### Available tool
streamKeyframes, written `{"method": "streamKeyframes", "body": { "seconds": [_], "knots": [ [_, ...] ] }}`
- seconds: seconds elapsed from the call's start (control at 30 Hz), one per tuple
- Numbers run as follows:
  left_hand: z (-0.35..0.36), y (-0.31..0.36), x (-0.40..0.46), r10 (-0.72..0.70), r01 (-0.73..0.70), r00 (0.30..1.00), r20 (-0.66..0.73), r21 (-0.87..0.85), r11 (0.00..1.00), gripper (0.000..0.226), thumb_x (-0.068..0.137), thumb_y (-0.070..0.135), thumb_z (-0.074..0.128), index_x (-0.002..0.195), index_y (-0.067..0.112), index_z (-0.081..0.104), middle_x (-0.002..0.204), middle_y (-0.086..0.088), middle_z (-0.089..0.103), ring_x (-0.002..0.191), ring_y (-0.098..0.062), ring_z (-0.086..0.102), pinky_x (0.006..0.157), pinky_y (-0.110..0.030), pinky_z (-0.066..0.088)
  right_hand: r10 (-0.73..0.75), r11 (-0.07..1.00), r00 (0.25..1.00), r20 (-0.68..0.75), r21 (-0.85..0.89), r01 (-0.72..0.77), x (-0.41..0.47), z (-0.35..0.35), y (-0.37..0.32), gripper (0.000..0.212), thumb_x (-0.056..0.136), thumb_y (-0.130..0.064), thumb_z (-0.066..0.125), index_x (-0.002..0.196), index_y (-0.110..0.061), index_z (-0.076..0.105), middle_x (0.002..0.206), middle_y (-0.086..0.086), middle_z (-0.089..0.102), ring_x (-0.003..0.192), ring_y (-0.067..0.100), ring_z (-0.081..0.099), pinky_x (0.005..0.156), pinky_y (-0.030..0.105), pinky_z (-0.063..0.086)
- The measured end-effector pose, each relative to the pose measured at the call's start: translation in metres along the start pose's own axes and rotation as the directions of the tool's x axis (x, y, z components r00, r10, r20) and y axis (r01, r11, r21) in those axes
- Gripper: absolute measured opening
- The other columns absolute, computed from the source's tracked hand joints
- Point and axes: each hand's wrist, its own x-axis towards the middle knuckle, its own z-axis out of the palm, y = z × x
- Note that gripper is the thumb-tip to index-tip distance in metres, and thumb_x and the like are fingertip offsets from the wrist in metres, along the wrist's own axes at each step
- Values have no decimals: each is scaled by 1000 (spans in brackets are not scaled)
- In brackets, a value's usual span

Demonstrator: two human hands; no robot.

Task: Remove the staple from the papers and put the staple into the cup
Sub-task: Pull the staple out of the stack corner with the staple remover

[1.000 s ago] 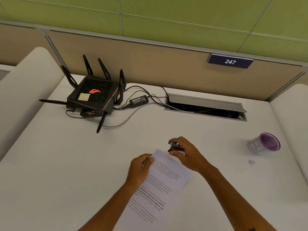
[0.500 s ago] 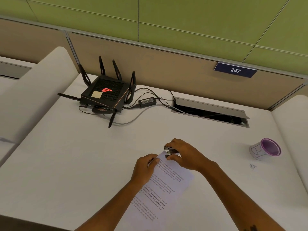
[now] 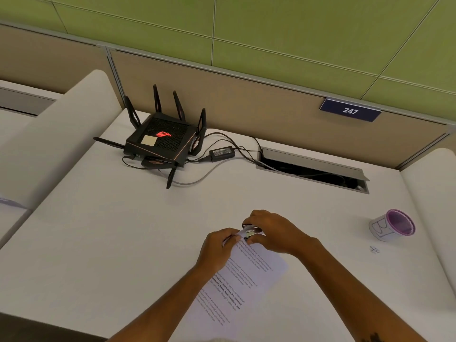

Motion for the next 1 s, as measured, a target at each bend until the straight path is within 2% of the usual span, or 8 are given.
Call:
{"method": "streamKeyframes", "body": {
  "seconds": [0.17,0.3,0.4,0.57,0.7,0.83,0.93,1.0],
  "knots": [
    [-2,0,1,52,-52,998,23,-3,999,22,105,34,62,116,22,77,101,4,80,88,-11,76,78,-26,62,-14,998,1000,0,-59,14,2,-4,-5,39,92,-42,74,126,-24,68,114,-7,66,102,10,59,82,28,51],
    [-4,0,1,66,-66,998,25,18,998,24,105,35,61,115,20,78,100,3,80,86,-12,76,76,-24,61,-21,995,1000,-3,-95,21,3,-5,-8,36,92,-40,74,124,-24,70,113,-7,67,98,8,57,77,22,45],
    [-5,-1,0,74,-74,997,28,23,997,24,105,34,61,114,20,78,98,3,80,85,-13,76,76,-28,62,-23,994,1000,-7,-110,22,3,-7,-11,34,92,-40,74,122,-25,70,112,-7,68,94,4,51,77,23,47],
    [-8,-2,0,75,-76,997,28,22,997,24,105,36,61,114,22,78,97,5,80,84,-14,76,76,-30,63,-30,990,999,-14,-139,28,3,-9,-14,32,92,-38,75,121,-24,72,111,-6,68,99,10,59,74,19,41],
    [-10,-3,0,78,-80,997,26,48,996,25,106,36,60,114,20,77,98,4,80,83,-13,76,74,-26,63,-36,986,999,-21,-161,33,3,-11,-18,29,94,-37,73,120,-23,73,110,-6,69,100,12,60,76,24,47],
    [-11,1,-1,82,-84,996,30,45,996,21,106,32,60,114,22,77,94,10,76,81,-7,73,70,-15,58,-43,981,999,-29,-189,37,3,-11,-20,25,95,-34,72,117,-22,74,107,-5,70,97,14,61,76,28,50],
    [-12,2,-2,79,-80,996,45,35,996,21,106,35,60,113,23,75,96,10,77,82,-7,74,71,-17,57,-50,978,998,-35,-204,42,4,-10,-21,22,95,-33,72,115,-23,75,104,-6,70,95,13,60,76,30,53],
    [-13,3,-2,58,-59,996,67,13,998,23,104,41,61,120,27,71,104,12,76,89,-9,74,76,-19,58,-62,976,997,-50,-213,50,4,-9,-21,19,95,-31,72,112,-23,75,100,-5,70,90,12,60,74,30,53]
  ]
}}
